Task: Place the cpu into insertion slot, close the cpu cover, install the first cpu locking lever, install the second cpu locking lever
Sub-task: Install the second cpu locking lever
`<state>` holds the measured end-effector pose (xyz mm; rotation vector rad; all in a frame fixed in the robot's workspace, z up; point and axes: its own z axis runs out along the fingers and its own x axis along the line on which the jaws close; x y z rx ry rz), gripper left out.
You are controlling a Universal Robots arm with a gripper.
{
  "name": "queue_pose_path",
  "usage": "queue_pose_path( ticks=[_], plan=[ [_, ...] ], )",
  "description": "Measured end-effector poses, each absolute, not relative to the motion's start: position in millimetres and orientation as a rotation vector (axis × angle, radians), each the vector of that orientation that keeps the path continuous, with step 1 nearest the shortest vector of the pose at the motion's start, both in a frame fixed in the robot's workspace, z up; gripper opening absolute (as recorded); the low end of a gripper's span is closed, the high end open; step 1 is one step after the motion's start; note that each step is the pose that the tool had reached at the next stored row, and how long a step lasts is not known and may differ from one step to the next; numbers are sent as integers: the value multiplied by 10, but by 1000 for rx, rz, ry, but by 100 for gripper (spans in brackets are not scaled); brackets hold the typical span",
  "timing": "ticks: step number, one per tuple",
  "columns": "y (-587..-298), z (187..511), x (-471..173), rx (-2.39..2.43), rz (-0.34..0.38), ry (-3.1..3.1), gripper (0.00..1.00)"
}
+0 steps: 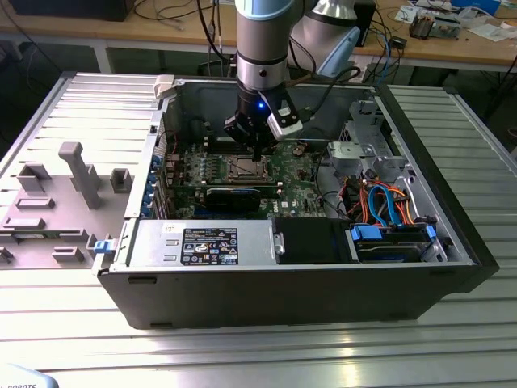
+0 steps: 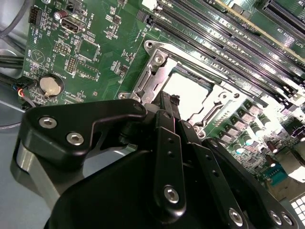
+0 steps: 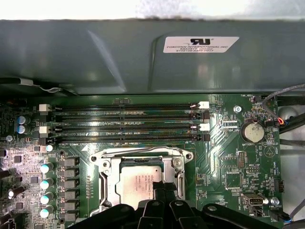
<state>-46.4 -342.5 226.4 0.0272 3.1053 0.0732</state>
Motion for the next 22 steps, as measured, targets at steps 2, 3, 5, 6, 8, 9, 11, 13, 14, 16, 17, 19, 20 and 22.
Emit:
queue_pose_path(
  ticks=[2,3,5,6,8,9,11,13,14,16,17,19,20,22],
  plan=[
    [-3425,2264,-465,27,73,3105,11],
    [-3425,2264,-465,27,73,3105,11],
    [-3427,2271,-466,27,73,3105,11],
    [-3426,2280,-466,27,73,3105,11],
    [-3425,2333,-465,27,73,3105,11],
    [-3426,2371,-466,27,73,3105,11],
    [-3428,2374,-465,27,74,3106,11],
    [-3441,2375,-465,28,73,3114,11],
    [-3444,2373,-465,26,71,3120,11],
    [-3447,2374,-460,21,66,3142,11],
    [-3450,2374,-457,21,66,3146,11],
    [-3465,2378,-456,19,66,3146,11],
    [-3481,2379,-457,17,67,3146,11],
    [-3520,2379,-457,17,67,3146,11]
  ],
)
